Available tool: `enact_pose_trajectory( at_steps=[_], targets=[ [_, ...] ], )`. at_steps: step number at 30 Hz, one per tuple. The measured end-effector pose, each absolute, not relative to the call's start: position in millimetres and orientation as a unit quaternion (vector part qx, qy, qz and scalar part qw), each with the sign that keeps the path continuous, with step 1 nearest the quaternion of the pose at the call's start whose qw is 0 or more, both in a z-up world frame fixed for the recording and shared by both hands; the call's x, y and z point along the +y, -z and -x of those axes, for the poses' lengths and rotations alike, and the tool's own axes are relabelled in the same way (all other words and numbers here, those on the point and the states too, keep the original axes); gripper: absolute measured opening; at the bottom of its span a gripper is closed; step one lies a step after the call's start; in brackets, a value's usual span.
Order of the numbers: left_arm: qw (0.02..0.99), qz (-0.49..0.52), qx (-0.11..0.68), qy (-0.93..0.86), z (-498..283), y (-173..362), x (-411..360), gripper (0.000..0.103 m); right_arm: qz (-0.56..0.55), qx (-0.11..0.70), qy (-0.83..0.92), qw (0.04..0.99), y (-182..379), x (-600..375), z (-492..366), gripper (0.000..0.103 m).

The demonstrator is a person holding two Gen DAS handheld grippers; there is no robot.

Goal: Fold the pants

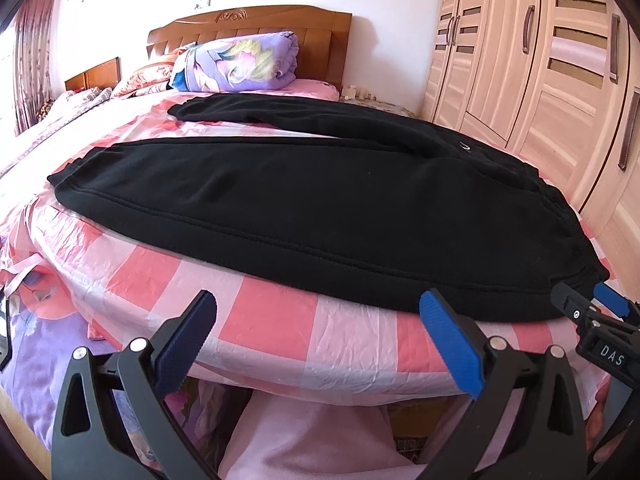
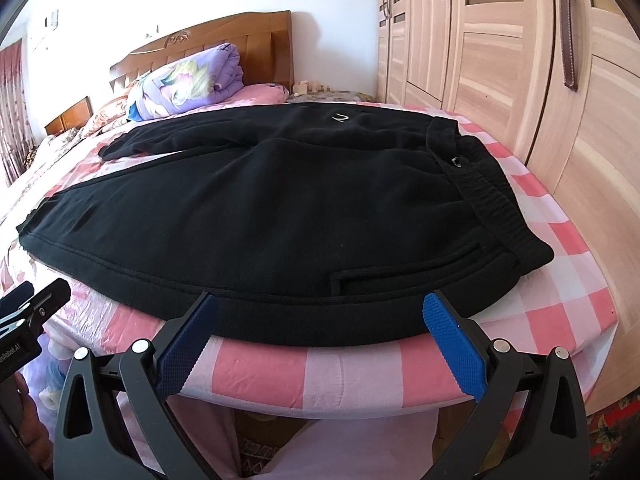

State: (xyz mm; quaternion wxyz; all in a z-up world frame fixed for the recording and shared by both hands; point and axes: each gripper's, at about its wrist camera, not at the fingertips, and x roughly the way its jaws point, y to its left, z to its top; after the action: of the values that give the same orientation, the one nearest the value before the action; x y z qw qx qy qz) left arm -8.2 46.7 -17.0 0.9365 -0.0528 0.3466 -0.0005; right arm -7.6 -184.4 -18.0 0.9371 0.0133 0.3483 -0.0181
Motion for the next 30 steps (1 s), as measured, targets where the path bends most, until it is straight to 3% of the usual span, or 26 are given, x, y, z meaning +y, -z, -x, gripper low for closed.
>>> enact_pose_trajectory(
  at_steps=[11, 14, 19, 23, 28, 30],
  targets=[
    [0.938, -0.009, 0.345, 0.02, -11.4, 7.2, 28.2, 0.102, -0.003, 0.31, -0.002, 0.951, 6.2, -190.1, 2.5, 0.099],
    [0.951, -0.04, 0.305, 0.019, -23.5, -6.9, 14.9, 0.102, 0.001, 0.258, -0.021, 0.966, -17.8, -201.0, -11.5, 0.099],
    [0.973, -0.068, 0.222, 0.017, -75.7, -42.6, 0.7, 0.102, 0.108, 0.165, -0.05, 0.979, -64.7, -212.2, -70.9, 0.099],
    [0.974, -0.074, 0.215, 0.025, -140.5, -55.2, -3.0, 0.102, 0.103, 0.282, -0.103, 0.948, -74.0, -232.4, -173.8, 0.099],
    [0.942, -0.027, 0.327, 0.071, -254.5, -30.6, -8.7, 0.102, 0.094, 0.366, -0.09, 0.921, -61.8, -260.6, -323.7, 0.099],
    [0.938, 0.011, 0.338, 0.073, -273.9, -21.2, -4.2, 0.102, 0.064, 0.417, -0.099, 0.901, -41.5, -269.8, -374.0, 0.099]
  ],
)
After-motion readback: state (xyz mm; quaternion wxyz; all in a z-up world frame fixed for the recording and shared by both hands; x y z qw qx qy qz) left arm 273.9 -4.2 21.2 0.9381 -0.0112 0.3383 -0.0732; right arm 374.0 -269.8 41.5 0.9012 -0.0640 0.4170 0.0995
